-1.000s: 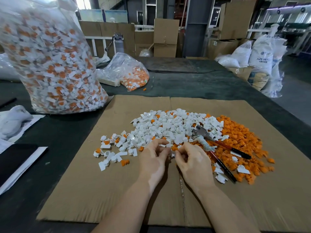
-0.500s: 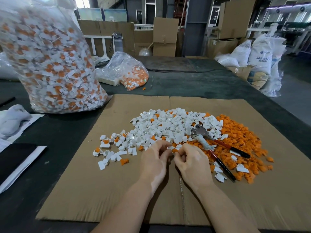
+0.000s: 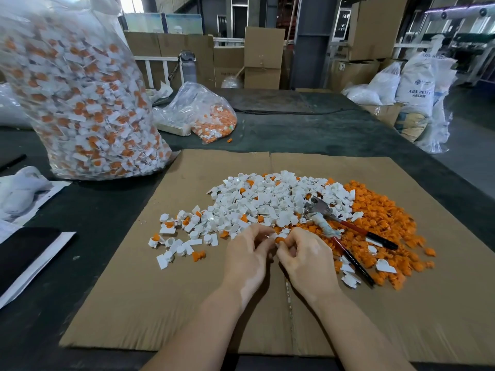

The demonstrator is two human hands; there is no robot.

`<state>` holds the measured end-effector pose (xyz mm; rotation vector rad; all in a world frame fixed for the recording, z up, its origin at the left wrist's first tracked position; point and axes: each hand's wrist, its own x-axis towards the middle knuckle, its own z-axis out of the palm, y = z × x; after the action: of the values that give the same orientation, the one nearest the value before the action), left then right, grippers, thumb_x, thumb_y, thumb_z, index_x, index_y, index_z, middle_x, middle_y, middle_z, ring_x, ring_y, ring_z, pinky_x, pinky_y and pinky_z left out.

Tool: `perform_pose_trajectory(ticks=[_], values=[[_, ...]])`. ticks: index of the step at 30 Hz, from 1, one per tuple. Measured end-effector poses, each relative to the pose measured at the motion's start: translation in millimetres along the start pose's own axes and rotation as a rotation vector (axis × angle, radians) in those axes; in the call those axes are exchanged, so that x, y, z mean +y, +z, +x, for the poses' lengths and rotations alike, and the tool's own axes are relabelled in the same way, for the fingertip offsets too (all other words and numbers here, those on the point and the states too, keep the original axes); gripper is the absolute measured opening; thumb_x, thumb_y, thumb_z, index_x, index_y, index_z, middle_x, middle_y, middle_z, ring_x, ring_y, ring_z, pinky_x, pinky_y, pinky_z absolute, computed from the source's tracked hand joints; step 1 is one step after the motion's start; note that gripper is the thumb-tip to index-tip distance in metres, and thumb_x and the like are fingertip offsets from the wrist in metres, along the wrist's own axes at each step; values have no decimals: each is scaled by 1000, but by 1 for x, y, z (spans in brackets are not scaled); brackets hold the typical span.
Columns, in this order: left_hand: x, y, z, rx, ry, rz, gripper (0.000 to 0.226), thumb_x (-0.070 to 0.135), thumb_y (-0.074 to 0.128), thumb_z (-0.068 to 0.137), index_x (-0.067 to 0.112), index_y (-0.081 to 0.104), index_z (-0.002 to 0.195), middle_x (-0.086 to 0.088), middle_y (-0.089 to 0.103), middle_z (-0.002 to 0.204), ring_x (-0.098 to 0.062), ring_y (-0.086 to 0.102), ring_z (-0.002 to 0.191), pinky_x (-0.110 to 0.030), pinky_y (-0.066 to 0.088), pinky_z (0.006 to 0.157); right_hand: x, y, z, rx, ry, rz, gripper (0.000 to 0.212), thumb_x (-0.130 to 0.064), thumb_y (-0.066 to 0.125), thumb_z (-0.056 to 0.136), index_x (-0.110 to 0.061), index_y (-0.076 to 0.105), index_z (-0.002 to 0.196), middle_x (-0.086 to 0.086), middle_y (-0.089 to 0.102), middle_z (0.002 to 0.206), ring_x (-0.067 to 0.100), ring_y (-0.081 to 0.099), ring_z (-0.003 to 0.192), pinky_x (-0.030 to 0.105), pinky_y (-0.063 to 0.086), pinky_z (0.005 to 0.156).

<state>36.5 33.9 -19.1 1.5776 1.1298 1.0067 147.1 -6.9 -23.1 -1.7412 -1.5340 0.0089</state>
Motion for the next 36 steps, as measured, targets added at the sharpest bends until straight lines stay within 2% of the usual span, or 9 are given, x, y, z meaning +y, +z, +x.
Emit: perform_pose_trajectory(ticks=[3, 8, 10, 12, 15, 18, 21, 28, 36], values=[[1, -1, 1, -18, -51, -63, 24, 5, 59, 90, 28, 60, 83, -2, 63, 75, -5, 55, 56, -20, 50, 62, -1, 0, 0, -2, -8, -6, 28, -5, 67, 77, -13, 44, 62, 0, 46, 58, 20, 44, 58, 28, 34, 53], [-1, 1, -1, -18, 41, 133, 18, 14, 61, 90, 31, 59, 85, 15, 61, 79, 2, 57, 74, -5, 43, 67, -2, 0, -1, -21, -19, -32, 26, -7, 67, 78, -12, 46, 63, 1, 48, 59, 19, 46, 59, 28, 34, 54], [-2, 0, 1, -4, -21, 6, 15, 9, 60, 90, 24, 61, 87, 8, 63, 75, -1, 58, 67, -12, 48, 67, -1, -1, -1, -28, -23, -9, 24, -11, 67, 81, -12, 50, 64, -2, 50, 61, 17, 47, 61, 26, 34, 56], [-1, -1, 3, 12, -87, -152, 16, 4, 58, 90, 17, 64, 94, -3, 63, 72, -10, 59, 62, -28, 54, 69, 0, -1, -1, -35, -25, 47, 18, -16, 67, 84, -12, 59, 69, -5, 54, 65, 12, 49, 66, 24, 37, 60], [-4, -3, 5, 49, -90, -193, 21, 4, 58, 90, 24, 65, 91, -8, 64, 75, -19, 62, 67, -38, 55, 72, 1, -4, 0, 1, 15, 173, 6, -20, 70, 82, -15, 66, 81, -8, 57, 74, 5, 52, 74, 17, 41, 65], [-6, -4, 6, 47, -89, -198, 21, 6, 58, 90, 27, 65, 90, -14, 66, 83, -30, 64, 76, -44, 55, 78, 1, -4, 0, 23, 0, 219, 17, -14, 72, 81, -16, 67, 97, -10, 54, 79, 4, 51, 77, 11, 42, 67], [-6, -3, 6, 33, -80, -178, 22, 7, 59, 89, 29, 65, 88, -14, 67, 84, -23, 64, 73, -44, 56, 78, 0, -5, 1, 1, -81, 210, 29, -8, 70, 81, -15, 67, 109, -9, 57, 86, 9, 51, 85, 19, 45, 76], [-9, -2, 7, 35, -91, -177, 22, 6, 62, 88, 28, 66, 84, -5, 64, 72, -25, 63, 72, -54, 54, 78, -2, -7, 2, -6, -121, 207, 30, -4, 68, 81, -19, 69, 107, -3, 60, 83, 14, 53, 85, 30, 49, 77], [-8, -1, 7, 27, -70, -145, 16, 9, 62, 88, 25, 66, 88, -3, 64, 69, -23, 65, 72, -47, 56, 76, -1, -7, 2, -2, -124, 196, 27, -5, 68, 82, -17, 70, 105, -6, 58, 85, 11, 52, 86, 28, 48, 79]])
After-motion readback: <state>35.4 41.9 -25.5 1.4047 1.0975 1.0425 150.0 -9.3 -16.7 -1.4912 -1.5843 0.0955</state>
